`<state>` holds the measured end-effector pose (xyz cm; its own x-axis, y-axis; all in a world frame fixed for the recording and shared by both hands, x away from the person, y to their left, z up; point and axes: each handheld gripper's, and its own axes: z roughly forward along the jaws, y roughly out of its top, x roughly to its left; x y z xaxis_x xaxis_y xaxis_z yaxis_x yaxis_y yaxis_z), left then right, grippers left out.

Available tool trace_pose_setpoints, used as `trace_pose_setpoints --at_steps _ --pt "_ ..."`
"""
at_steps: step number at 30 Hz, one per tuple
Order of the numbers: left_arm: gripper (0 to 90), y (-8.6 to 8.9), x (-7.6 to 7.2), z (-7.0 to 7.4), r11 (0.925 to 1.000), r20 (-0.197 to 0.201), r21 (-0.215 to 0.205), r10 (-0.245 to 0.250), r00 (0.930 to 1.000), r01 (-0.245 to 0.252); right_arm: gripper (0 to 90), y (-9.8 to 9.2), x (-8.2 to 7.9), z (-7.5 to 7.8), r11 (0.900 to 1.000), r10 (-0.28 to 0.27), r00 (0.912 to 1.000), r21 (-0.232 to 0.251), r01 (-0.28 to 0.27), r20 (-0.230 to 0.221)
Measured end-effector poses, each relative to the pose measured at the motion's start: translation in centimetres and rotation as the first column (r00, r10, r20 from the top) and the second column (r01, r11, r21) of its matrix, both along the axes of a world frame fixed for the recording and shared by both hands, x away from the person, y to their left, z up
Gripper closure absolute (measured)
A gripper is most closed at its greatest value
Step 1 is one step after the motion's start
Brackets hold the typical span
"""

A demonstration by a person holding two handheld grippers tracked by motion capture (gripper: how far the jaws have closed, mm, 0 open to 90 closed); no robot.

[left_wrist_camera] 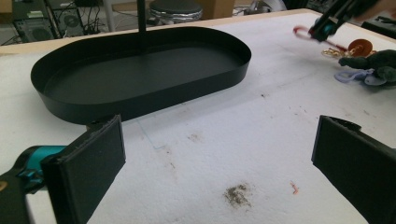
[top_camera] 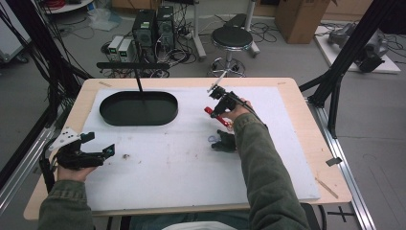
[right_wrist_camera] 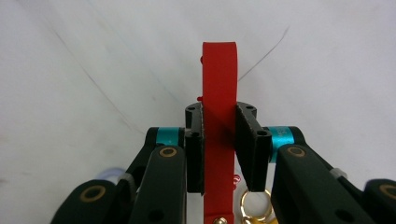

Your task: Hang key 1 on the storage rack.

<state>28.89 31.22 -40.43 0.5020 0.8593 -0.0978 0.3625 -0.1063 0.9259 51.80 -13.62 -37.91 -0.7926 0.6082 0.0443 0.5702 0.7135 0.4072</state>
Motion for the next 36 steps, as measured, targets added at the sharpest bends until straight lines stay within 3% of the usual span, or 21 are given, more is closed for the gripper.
trace_pose_setpoints --at_steps 2,3,8,9,11,12,13,14,15,18,20,24,25,26,28,32,34,35,36 --pt "3.2 0.0 0.0 0.0 1.0000 0.001 -0.003 -0.003 1.0000 0.003 74.6 -1.2 -0.3 1.6 0.994 -0.062 0.9981 0.094 0.061 0.004" --pt "3.1 0.0 0.1 0.0 1.0000 -0.001 0.002 -0.004 1.0000 0.004 74.7 -1.8 -0.4 2.3 0.986 -0.098 0.9952 0.136 0.098 -0.007" --pt "3.1 -0.1 0.0 0.0 1.0000 0.000 0.005 -0.002 1.0000 0.002 74.8 -3.9 -1.2 5.2 0.963 -0.148 0.9872 0.237 0.130 0.060" --pt "3.1 0.0 0.1 0.0 1.0000 0.000 0.004 -0.002 1.0000 0.002 74.8 -3.9 -1.2 5.2 0.963 -0.148 0.9872 0.237 0.130 0.060" --pt "3.1 0.0 0.2 -0.1 1.0000 -0.004 0.000 0.003 1.0000 -0.003 74.8 -4.9 -1.2 6.4 0.943 -0.172 0.9829 0.299 0.145 0.066" --pt "3.1 0.0 0.2 -0.1 1.0000 -0.002 -0.001 0.002 1.0000 -0.002 74.8 -4.9 -1.2 6.4 0.943 -0.172 0.9829 0.299 0.145 0.066" --pt "3.2 0.0 0.2 -0.1 1.0000 -0.002 -0.001 0.003 1.0000 -0.003 74.8 -5.4 -1.3 7.3 0.929 -0.192 0.9793 0.334 0.161 0.062" --pt "3.2 0.0 0.2 -0.1 1.0000 -0.002 -0.001 0.003 1.0000 -0.003 74.8 -5.5 -1.4 7.6 0.922 -0.196 0.9785 0.352 0.162 0.063" --pt "3.2 0.1 0.2 -0.1 1.0000 -0.003 0.000 0.003 1.0000 -0.003 74.8 -5.5 -1.4 7.6 0.922 -0.196 0.9785 0.352 0.162 0.063" --pt "3.2 0.1 0.1 0.0 1.0000 0.003 -0.001 0.008 1.0000 -0.008 74.7 -5.9 -1.6 9.0 0.895 -0.213 0.9749 0.414 0.168 0.064" --pt "3.2 0.0 0.1 0.0 1.0000 0.002 -0.002 0.008 1.0000 -0.008 74.7 -5.9 -1.9 10.5 0.886 -0.211 0.9743 0.437 0.156 0.079" --pt "3.2 -0.1 0.2 -0.1 1.0000 -0.012 -0.001 -0.004 0.9999 0.004 74.7 -6.0 -2.0 12.1 0.883 -0.212 0.9728 0.444 0.151 0.092" --pt "3.2 -0.1 0.2 -0.2 1.0000 -0.015 0.001 -0.005 0.9999 0.005 74.7 -6.1 -2.1 13.2 0.875 -0.211 0.9725 0.463 0.143 0.098" --pt "3.2 -0.1 0.3 -0.2 1.0000 -0.014 0.001 -0.007 0.9999 0.007 74.7 -6.1 -2.1 13.2 0.875 -0.211 0.9725 0.463 0.143 0.098" --pt "3.2 0.0 0.3 -0.2 1.0000 -0.014 -0.001 -0.004 0.9999 0.004 74.7 -5.8 -2.5 15.2 0.863 -0.214 0.9700 0.488 0.132 0.116" --pt "3.2 0.2 0.2 -0.1 0.9999 -0.008 -0.009 0.003 1.0000 -0.004 74.7 -4.9 -2.7 17.1 0.861 -0.202 0.9688 0.497 0.106 0.143" --pt "3.2 0.3 0.2 0.0 0.9999 -0.004 -0.015 0.005 1.0000 -0.005 74.7 -4.7 -2.8 17.4 0.860 -0.205 0.9682 0.498 0.107 0.144" --pt "3.2 0.3 0.2 0.0 0.9998 -0.005 -0.018 0.003 1.0000 -0.003 74.6 -4.4 -2.8 17.6 0.862 -0.199 0.9687 0.496 0.102 0.148" --pt "3.2 0.3 0.2 0.0 0.9998 -0.005 -0.021 0.000 1.0000 0.000 74.6 -3.7 -2.9 18.0 0.871 -0.190 0.9689 0.483 0.092 0.159"
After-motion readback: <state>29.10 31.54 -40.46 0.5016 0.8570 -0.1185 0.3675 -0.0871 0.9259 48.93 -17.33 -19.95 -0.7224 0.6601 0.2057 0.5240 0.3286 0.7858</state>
